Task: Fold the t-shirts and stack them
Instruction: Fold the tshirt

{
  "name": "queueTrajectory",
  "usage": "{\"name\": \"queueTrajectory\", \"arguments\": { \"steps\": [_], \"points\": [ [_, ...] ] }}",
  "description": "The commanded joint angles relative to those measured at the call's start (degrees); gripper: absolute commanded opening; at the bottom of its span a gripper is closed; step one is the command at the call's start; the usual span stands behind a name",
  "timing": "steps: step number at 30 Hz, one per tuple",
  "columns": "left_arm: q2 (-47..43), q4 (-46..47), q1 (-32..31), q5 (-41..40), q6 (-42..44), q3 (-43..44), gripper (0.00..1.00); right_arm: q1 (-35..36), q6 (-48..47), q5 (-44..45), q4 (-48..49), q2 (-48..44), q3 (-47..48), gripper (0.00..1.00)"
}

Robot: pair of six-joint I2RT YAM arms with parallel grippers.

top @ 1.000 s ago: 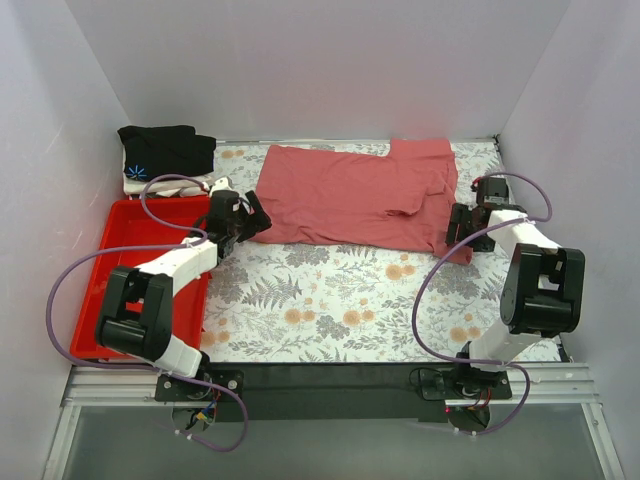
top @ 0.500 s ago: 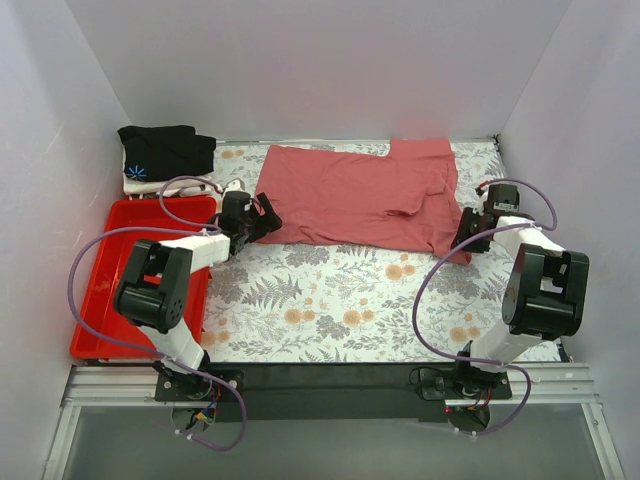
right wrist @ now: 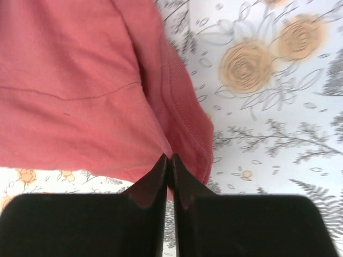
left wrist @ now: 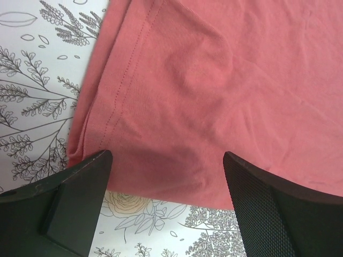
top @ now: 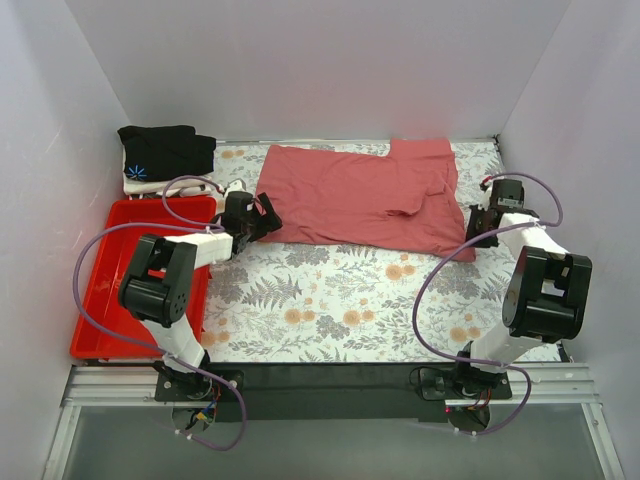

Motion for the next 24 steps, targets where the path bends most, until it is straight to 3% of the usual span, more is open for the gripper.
{"name": "queueTrajectory", "arguments": {
  "steps": [1, 13, 17, 20, 24],
  "points": [
    [2.2, -6.4, 0.3, -4.6, 1.8, -0.1, 0.79, -0.4, -2.2, 5.7, -1.3, -0.6, 4.6, 0.01],
    [1.6, -9.7, 0.9, -8.7, 4.7, 0.8, 0.79, -0.4, -5.1, 8.0, -6.3, 1.9, 10.0, 0.03],
    [-2.1, -12.2, 0.9, -6.7, 4.6, 1.9, 0.79, -0.1, -3.1, 8.2, -7.9, -1.5, 7.9, 0.29],
    [-5.5, -12.5, 0.8, -5.8, 4.4, 2.6, 0.79, 0.4, -2.8, 9.1, -7.9, -5.5, 7.6, 0.39],
    [-7.9, -12.8, 0.3, -4.7, 3.2, 4.1, 0.79, 1.5, -1.4, 6.3, -7.4, -9.0, 8.4, 0.45]
  ]
}}
